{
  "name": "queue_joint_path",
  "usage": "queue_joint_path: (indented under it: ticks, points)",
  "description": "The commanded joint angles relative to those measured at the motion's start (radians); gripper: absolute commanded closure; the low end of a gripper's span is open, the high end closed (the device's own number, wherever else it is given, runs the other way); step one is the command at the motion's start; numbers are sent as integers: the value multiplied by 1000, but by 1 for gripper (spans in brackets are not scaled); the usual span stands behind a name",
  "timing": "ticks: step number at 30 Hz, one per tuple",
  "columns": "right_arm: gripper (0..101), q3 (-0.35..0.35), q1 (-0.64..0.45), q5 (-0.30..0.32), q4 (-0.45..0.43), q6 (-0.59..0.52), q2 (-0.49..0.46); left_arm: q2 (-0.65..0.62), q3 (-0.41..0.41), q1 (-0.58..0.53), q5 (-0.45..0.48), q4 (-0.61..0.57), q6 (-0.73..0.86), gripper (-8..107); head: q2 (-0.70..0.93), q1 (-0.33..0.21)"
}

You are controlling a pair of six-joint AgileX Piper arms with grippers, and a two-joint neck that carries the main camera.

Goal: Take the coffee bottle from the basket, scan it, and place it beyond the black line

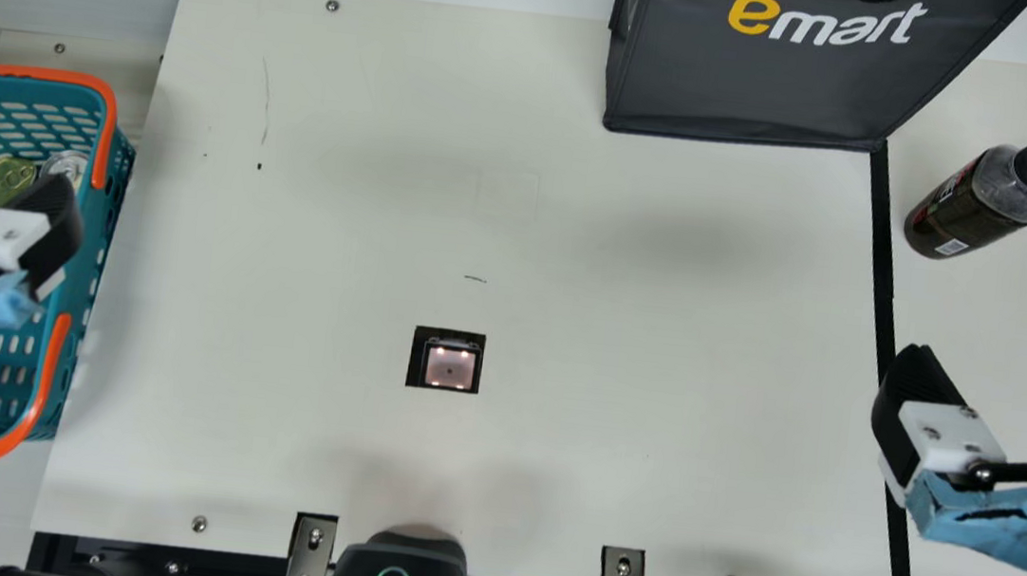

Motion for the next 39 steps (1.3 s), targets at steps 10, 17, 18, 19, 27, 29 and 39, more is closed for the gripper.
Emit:
queue_joint_path:
  ticks: [10,17,18,19,27,29,39]
  points:
    - [10,0,0,0,0,0,0,-46,-99,29,158,-50,69,9,3,-27]
    - [10,0,0,-1,0,0,0,-47,-104,29,177,-52,74,9,3,-27]
    - [10,0,0,-1,0,0,0,-47,-104,29,177,-52,74,9,3,-27]
    - [10,0,0,-1,0,0,0,-47,-104,29,179,-52,74,9,3,-27]
    - [10,0,0,-1,0,0,0,-47,-104,29,179,-52,74,9,3,-27]
    - [10,0,0,-1,0,0,0,-47,-104,29,179,-52,74,9,3,-27]
    - [10,0,0,-1,0,0,0,-47,-104,29,179,-52,74,9,3,-27]
